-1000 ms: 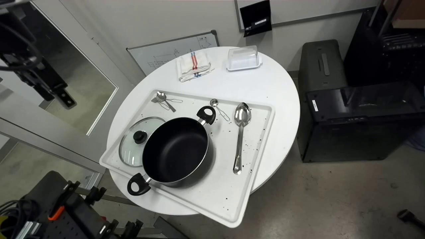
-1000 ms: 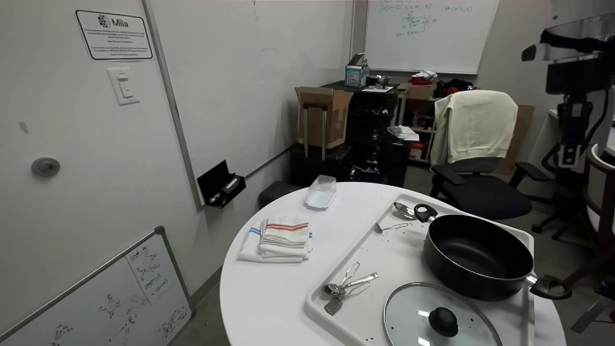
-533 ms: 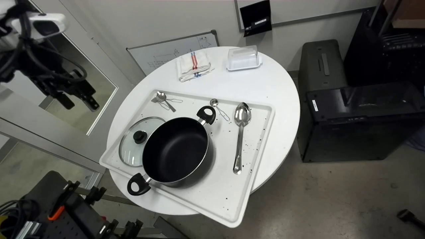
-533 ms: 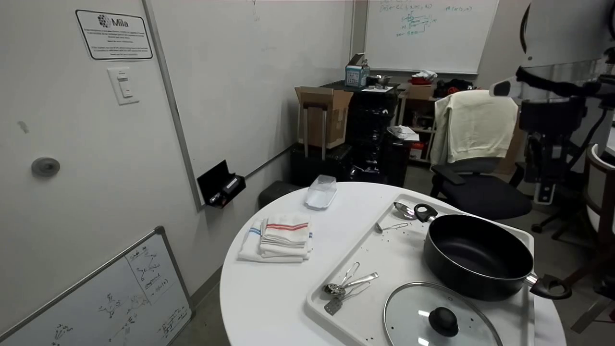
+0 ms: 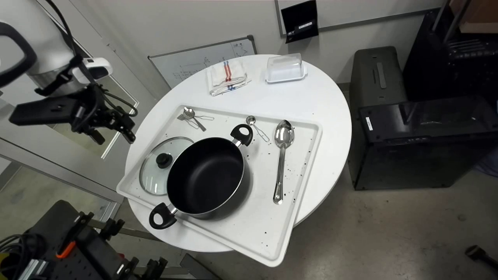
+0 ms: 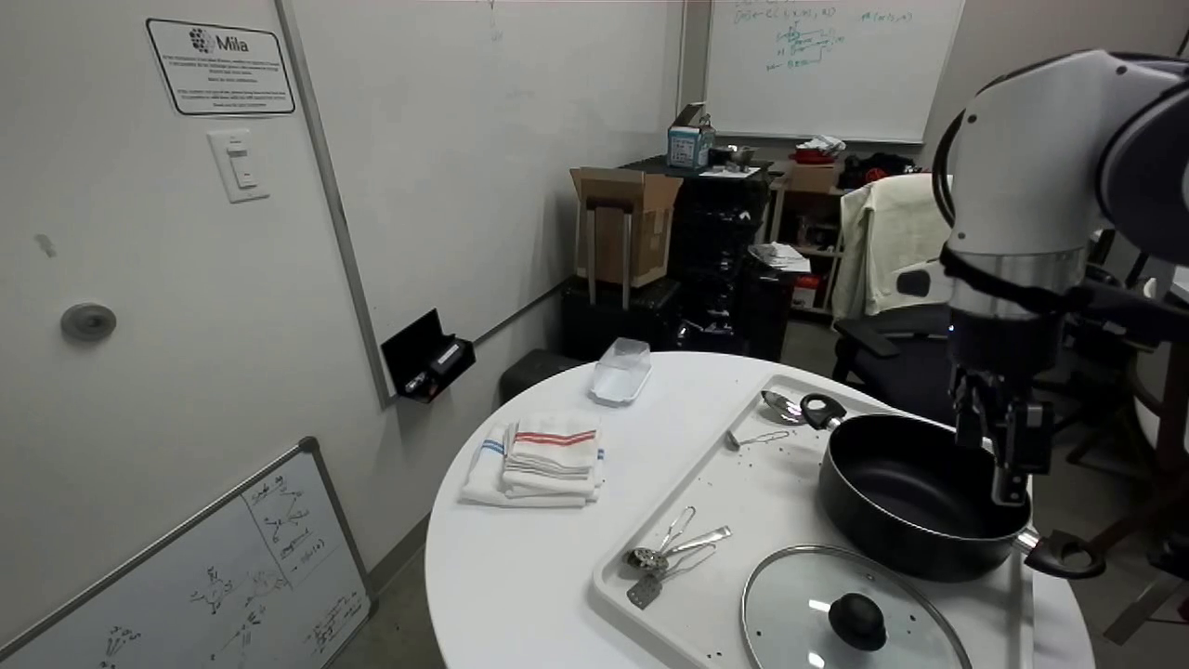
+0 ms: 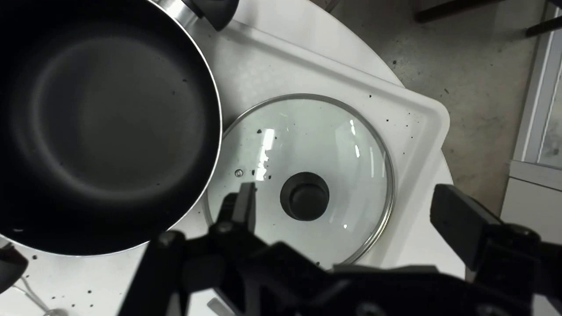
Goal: Put the glass lid on the black pot.
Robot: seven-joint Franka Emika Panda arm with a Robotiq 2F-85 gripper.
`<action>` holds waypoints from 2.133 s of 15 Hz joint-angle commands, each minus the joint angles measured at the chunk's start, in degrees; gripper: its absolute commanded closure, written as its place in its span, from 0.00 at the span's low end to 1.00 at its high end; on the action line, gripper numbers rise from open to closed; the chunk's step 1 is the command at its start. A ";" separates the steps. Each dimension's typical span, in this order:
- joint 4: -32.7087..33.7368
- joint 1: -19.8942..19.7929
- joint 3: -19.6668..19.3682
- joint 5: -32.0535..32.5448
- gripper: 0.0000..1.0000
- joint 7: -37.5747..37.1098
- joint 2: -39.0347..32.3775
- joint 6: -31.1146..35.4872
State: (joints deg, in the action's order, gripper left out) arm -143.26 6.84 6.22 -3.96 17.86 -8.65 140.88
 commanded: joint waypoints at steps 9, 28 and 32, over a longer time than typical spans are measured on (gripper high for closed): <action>7.85 3.64 0.17 14.76 0.00 -4.79 -21.58 16.45; 15.11 12.26 -7.19 23.02 0.00 -7.38 -35.71 29.53; 15.96 13.03 -7.77 22.80 0.00 -7.20 -36.90 30.62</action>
State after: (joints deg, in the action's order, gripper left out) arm -128.76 18.54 -0.28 17.34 12.05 -43.90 169.64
